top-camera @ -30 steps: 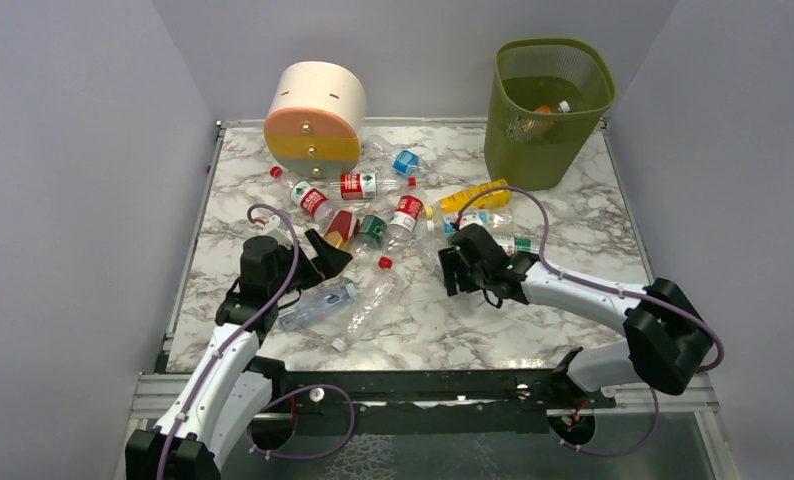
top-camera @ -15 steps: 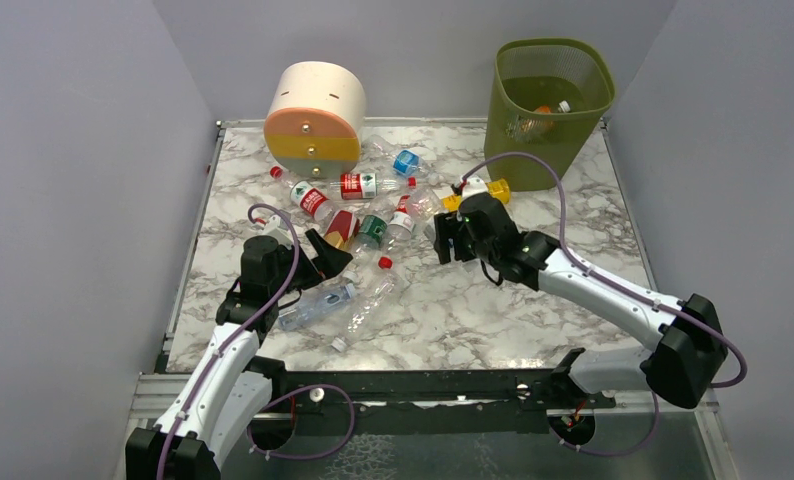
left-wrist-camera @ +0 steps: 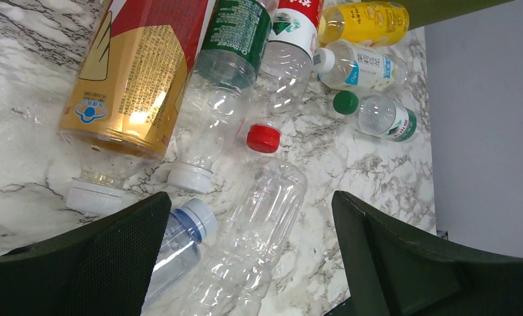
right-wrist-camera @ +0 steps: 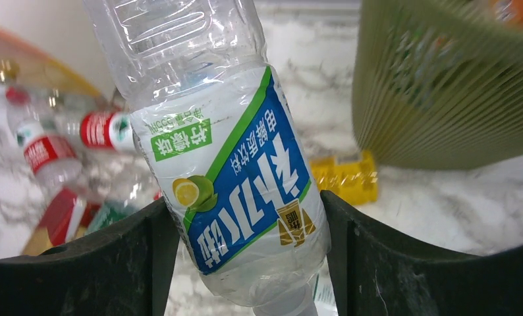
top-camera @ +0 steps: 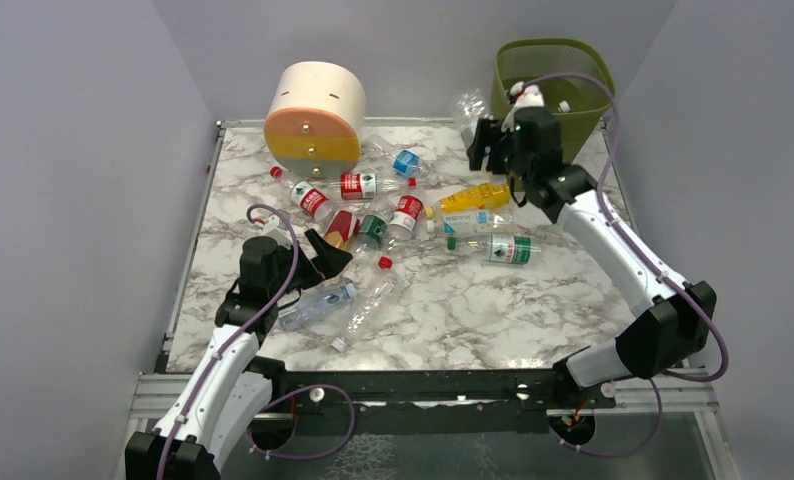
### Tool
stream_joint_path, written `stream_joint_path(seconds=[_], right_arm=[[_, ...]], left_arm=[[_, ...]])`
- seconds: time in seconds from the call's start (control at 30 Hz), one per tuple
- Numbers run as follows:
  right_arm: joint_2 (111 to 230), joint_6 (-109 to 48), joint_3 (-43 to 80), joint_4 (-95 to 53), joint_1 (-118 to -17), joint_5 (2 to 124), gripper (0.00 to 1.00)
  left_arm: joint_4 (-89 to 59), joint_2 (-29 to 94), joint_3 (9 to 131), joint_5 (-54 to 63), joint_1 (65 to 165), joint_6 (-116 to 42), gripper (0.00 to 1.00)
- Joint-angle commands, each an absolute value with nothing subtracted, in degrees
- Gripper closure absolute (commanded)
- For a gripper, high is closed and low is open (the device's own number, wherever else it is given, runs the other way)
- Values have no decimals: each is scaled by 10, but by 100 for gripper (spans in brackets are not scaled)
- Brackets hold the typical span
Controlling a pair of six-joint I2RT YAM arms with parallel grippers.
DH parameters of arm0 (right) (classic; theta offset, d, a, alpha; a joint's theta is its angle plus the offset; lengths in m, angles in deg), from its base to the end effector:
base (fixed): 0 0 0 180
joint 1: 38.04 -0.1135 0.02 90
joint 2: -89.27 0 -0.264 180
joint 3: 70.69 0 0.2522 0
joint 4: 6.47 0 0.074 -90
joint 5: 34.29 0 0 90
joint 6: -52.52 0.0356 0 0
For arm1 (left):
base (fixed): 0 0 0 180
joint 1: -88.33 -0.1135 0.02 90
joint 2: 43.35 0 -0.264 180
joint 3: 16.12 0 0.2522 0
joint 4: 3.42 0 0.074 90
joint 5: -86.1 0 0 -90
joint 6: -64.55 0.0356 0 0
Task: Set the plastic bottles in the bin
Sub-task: Place the plastic bottle in the trash bin.
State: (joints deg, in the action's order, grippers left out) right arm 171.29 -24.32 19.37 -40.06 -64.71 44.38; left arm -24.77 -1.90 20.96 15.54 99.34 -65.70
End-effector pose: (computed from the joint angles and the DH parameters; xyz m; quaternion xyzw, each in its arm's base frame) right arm 0.2992 0.1425 0.3632 -0.0467 0.8422 0.1022 0.5274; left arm 0.1651 -0.0442 0.2224 -0.1237 0.8302 -0.3557 0.4109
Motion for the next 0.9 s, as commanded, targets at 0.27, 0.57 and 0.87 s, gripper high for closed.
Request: stream_joint_path(seconds=[0.27,0.57,0.87], right_arm=[[1847,-227,496,-402,-495,546,25],[1956,-180,605,-356,-397,614,25],[2045,-140,685,-364,-344,666,23]], left_arm=[[-251,-35,214,154,997,-663,1],[-286,-52,240,151,998,-654,1],[-311,-65,250,145,998,-652,1]])
